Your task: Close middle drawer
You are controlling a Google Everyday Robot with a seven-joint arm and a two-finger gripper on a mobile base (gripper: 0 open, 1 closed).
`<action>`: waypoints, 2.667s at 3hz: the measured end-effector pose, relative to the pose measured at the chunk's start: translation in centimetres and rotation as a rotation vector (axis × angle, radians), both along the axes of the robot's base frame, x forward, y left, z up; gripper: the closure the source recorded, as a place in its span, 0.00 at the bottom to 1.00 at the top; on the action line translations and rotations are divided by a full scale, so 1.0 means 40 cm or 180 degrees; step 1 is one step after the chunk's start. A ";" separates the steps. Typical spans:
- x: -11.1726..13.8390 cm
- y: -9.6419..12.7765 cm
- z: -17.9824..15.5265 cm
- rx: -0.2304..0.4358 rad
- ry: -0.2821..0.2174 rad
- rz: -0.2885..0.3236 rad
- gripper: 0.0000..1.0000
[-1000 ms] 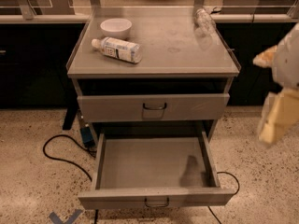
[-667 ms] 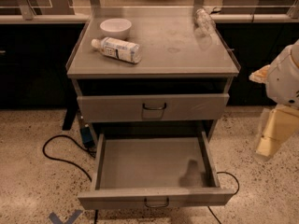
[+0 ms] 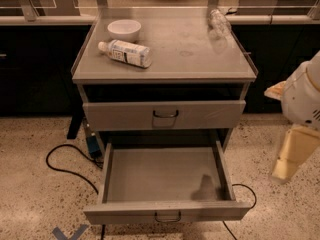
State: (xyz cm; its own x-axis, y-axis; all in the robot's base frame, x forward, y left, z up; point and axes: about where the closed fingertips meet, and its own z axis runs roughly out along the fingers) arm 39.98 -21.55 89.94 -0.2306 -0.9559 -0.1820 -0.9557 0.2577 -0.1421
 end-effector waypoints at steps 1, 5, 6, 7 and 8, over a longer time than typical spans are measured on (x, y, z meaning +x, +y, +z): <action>-0.062 0.064 -0.096 0.0136 0.0041 0.0121 0.00; -0.278 0.239 -0.487 0.0144 0.0349 -0.0010 0.00; -0.219 0.147 -0.546 -0.0006 0.0101 -0.0363 0.00; -0.121 0.030 -0.530 -0.0194 -0.0368 -0.0810 0.00; -0.105 -0.004 -0.523 -0.0316 -0.0474 -0.0936 0.00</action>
Offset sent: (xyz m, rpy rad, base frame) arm -0.2689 0.0770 -0.3852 -0.0530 0.5251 -0.0269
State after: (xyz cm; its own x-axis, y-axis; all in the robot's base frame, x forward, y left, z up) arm 35.79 -21.73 69.04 -0.4768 -0.8672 -0.1438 -0.8095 0.4969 -0.3126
